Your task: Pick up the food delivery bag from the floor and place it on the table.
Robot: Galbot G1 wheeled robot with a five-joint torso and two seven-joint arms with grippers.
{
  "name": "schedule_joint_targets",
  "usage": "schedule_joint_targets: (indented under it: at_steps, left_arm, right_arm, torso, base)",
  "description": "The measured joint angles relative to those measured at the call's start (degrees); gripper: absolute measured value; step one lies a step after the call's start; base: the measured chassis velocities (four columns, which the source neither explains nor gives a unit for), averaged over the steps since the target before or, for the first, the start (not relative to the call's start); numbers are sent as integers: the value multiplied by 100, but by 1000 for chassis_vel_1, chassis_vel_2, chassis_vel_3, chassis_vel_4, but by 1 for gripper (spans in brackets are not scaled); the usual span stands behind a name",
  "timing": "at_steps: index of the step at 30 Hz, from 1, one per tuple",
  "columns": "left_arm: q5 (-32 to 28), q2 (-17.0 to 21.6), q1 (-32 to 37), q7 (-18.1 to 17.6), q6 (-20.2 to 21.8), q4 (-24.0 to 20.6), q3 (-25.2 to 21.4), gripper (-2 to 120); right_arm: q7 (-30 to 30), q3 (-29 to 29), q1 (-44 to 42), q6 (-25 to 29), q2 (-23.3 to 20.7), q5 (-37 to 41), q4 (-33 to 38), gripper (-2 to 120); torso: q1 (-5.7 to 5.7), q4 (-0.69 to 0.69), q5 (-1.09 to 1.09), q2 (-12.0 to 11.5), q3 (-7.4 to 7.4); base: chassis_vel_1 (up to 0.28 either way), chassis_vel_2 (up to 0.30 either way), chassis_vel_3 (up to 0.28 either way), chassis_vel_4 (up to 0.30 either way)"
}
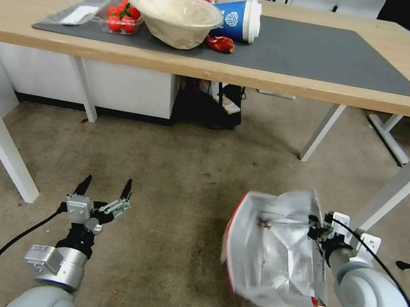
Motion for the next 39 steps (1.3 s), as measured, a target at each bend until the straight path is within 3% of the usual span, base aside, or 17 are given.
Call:
schedule_joint_targets:
  at_steps: [4, 8, 9, 12, 13, 16, 17, 19, 21, 23, 29, 31, 39]
  left_arm:
    - [2, -8, 4, 0, -20, 2, -5, 100]
    - [5, -3, 3, 0, -38, 6, -25, 100]
    - [5, -3, 3, 0, -38, 6, -25, 100]
    - [6, 5, -12, 0, -40, 7, -32, 100]
    - [6, 5, -12, 0, -40, 7, -32, 100]
    - [5, -2, -22, 0, -40, 13, -30, 100]
    - [5, -2, -22, 0, -40, 13, -30, 100]
    - [5, -1, -22, -1, -40, 17, -30, 100]
    - [5, -1, -22, -1, -40, 17, -30, 100]
    - [5, 5, -22, -2, -41, 18, -32, 100]
    - [4, 8, -23, -2, -42, 18, -34, 100]
    - [4, 9, -26, -3, -42, 18, -35, 100]
    - [1, 20, -39, -5, -31, 19, -26, 100]
  right_arm:
    - [-282, -12, -18, -45, -518, 385, 403, 0]
    - [-835, 29, -10, -18, -1316, 833, 735, 0]
    - [-835, 29, -10, -18, -1316, 833, 735, 0]
    - [-1842, 124, 41, 194, -2228, 1085, 879, 0]
    - [-1842, 124, 41, 194, -2228, 1085, 879, 0]
    - [-2681, 156, 224, 569, -3016, 1302, 881, 0]
    - [-2681, 156, 224, 569, -3016, 1302, 881, 0]
    - [-3035, 186, 306, 766, -3447, 1362, 818, 0]
    - [-3056, 187, 309, 777, -3469, 1365, 813, 0]
    - [-3457, 205, 329, 1091, -3901, 1396, 669, 0]
    - [-3685, 218, 319, 1335, -4108, 1420, 563, 0]
    - [-4051, 233, 313, 1716, -4428, 1518, 412, 0]
    - [-4888, 232, 324, 2312, -5294, 2055, 408, 0]
  torso:
    - [0, 0, 1, 0, 0]
    - [0, 0, 2, 0, 0]
    - [0, 0, 2, 0, 0]
    - [0, 0, 2, 0, 0]
    - [0, 0, 2, 0, 0]
    - [0, 1, 1, 0, 0]
    - [0, 1, 1, 0, 0]
    - [0, 0, -1, 0, 0]
    - [0, 0, 0, 0, 0]
    - [0, 0, 1, 0, 0]
    - [0, 0, 1, 0, 0]
    - [0, 0, 0, 0, 0]
    - [0, 0, -1, 0, 1]
  base:
    - [0, 0, 0, 0]
    - [0, 0, 0, 0]
    - [0, 0, 0, 0]
    - [0, 0, 0, 0]
    - [0, 0, 0, 0]
    - [0, 0, 0, 0]
    - [0, 0, 0, 0]
    - [0, 0, 0, 0]
    - [0, 0, 0, 0]
    - [0, 0, 0, 0]
    - [0, 0, 0, 0]
    - [0, 0, 0, 0]
    - [0, 0, 0, 0]
